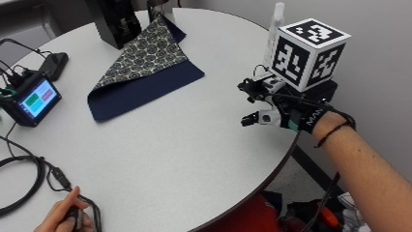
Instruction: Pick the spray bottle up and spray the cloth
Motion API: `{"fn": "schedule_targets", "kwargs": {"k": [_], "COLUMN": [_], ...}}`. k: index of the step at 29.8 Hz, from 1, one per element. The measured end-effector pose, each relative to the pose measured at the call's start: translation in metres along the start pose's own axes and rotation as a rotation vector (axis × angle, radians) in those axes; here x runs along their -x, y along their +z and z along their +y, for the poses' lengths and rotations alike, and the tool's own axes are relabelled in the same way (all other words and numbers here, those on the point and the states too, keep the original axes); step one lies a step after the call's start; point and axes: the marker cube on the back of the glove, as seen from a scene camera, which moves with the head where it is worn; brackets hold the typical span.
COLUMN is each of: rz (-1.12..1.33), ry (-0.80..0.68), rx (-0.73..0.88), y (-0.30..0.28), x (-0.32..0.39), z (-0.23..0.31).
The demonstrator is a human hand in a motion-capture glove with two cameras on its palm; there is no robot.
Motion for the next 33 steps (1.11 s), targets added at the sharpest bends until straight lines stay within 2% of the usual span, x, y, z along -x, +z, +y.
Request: {"fn": "schedule_targets", "kwargs": {"k": [33], "rz": [-0.021], "ry": [0.004], "rx": [0.013], "y": [0.010], "x": [-0.003], "z": [0.003]}}
